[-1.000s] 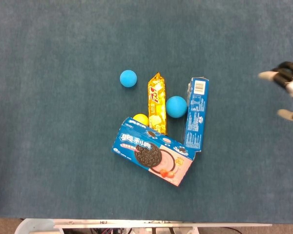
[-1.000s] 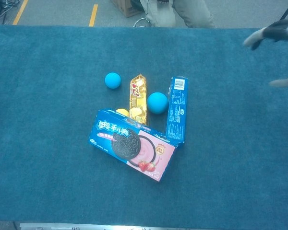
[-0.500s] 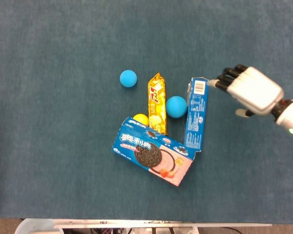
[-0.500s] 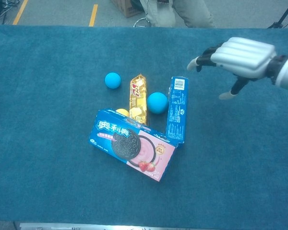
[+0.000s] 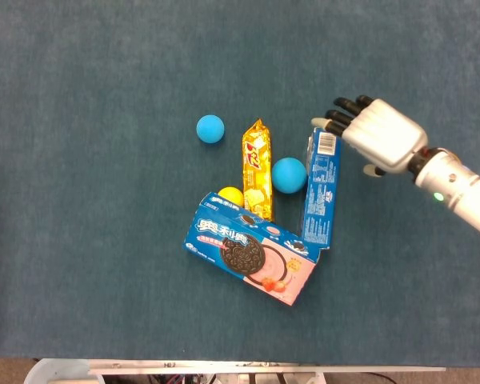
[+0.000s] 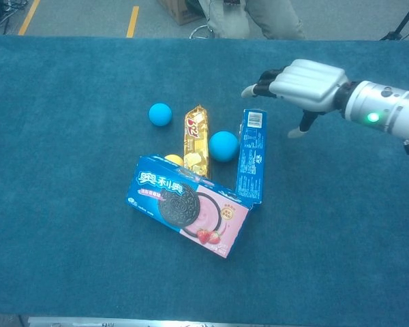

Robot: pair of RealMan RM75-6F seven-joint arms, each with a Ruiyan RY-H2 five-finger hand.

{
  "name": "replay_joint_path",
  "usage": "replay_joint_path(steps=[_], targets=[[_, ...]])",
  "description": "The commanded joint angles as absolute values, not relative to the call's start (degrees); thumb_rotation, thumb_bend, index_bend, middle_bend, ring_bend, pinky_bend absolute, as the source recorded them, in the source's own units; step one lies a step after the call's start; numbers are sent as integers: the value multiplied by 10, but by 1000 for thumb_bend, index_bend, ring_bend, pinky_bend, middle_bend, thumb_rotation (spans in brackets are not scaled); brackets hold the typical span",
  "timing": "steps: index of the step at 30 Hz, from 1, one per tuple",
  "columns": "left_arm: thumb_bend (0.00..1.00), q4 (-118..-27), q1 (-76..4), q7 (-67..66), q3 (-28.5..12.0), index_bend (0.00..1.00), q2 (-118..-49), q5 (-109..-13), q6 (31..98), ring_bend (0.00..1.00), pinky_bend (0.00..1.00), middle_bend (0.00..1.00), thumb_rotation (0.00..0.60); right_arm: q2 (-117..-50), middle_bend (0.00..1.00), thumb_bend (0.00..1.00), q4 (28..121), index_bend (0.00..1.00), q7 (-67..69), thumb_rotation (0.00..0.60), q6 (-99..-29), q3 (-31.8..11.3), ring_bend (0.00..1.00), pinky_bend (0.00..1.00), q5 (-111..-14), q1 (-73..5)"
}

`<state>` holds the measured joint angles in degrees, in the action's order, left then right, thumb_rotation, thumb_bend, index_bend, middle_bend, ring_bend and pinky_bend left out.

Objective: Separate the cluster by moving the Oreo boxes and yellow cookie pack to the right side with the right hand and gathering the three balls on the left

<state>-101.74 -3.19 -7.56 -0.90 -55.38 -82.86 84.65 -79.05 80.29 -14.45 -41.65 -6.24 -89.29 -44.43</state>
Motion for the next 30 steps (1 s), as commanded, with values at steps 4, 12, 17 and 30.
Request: replay_joint_path(steps=[4,12,17,30], targets=[[333,-1018,-30,-75,-10,152,-552,-825,847,100,104,143,600,-825,216,0,769,139,-153,600,-394,-61,127,279,-874,-470],[333,-1017,-29,-73,-10,152,-552,-821,844,100,103,143,600,-862,216,0,727,139,-160,600,-368,-54,122,279,-849,-491],[333,-1016,-28,-71,-10,152,-552,-822,845,101,103,143,600,-868,216,0,717,139,-161,600,-361,-46,122,279,-838,-495],[333,-1016,-32,-68,-8,152,-554,-832,837,100,104,143,600,-875,429,0,694,315,-125,600,-400,-25,220,284,-844,-480]])
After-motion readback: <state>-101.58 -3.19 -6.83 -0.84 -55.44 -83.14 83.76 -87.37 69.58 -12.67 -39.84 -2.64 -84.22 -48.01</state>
